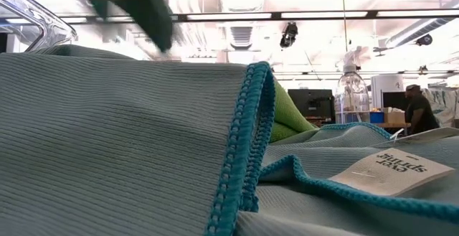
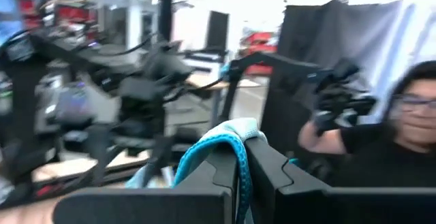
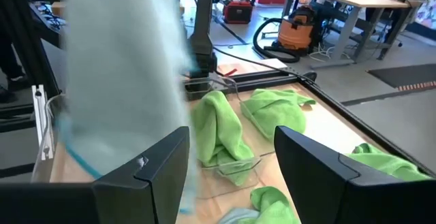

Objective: Sort microfiber towel by color & place in baskets
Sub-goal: Put the right blue microfiber cloth into the bottom transparent bin

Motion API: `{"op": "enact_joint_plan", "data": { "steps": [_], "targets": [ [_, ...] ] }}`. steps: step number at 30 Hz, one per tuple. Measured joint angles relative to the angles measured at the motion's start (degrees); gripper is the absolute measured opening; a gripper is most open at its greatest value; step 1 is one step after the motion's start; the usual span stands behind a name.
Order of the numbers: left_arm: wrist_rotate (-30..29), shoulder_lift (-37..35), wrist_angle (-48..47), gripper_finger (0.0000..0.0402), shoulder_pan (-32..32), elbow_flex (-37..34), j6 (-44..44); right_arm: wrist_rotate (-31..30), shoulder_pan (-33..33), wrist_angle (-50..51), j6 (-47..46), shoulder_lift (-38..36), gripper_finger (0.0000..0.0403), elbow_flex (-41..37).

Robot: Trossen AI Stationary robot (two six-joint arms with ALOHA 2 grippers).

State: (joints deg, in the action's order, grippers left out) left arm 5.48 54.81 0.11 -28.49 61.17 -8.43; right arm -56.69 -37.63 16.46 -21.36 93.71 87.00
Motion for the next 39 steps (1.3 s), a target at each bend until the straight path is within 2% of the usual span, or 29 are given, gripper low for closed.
{"op": "enact_joint_plan", "data": {
  "steps": [10, 18, 21, 24, 27, 30, 33, 39],
  "targets": [
    [-0.37, -5.18, -2.95, 0.0, -9.15, 0.0, 0.16, 0.05, -0.15, 2.83, -4.94, 0.0, 0.0212, 0.0],
    [-1.82, -3.12, -9.71, 0.0, -15.03, 0.0, 0.17, 0.09, -0.13, 3.85, -5.76, 0.0, 0.0212, 0.0],
    [-6.73, -1.39, -12.09, 0.0, -17.11, 0.0, -0.37, 0.07, -0.13, 3.85, -5.76, 0.0, 0.0212, 0.0],
    [-14.49, 0.42, -15.61, 0.0, -18.69, 0.0, -2.92, 0.07, -0.13, 3.85, -5.76, 0.0, 0.0212, 0.0],
    [-21.44, 2.22, -20.75, 0.0, -19.49, 0.0, -8.56, 0.07, -0.13, 3.85, -5.89, 0.0, 0.0212, 0.0],
    [-24.87, 4.14, -25.31, 0.0, -19.52, 0.0, -15.64, 0.07, -0.13, 3.96, -7.54, 0.0, 0.0212, 0.0],
    [-25.25, 5.95, -26.17, 0.0, -19.52, 0.0, -17.71, 0.08, -0.13, 4.27, -8.32, 0.0, 0.0212, 0.0],
    [-20.91, 8.84, -26.06, 0.0022, -19.54, 0.0, -17.84, 0.11, -0.24, 4.29, -8.68, 0.0, 0.0212, 0.0]
  ]
}}
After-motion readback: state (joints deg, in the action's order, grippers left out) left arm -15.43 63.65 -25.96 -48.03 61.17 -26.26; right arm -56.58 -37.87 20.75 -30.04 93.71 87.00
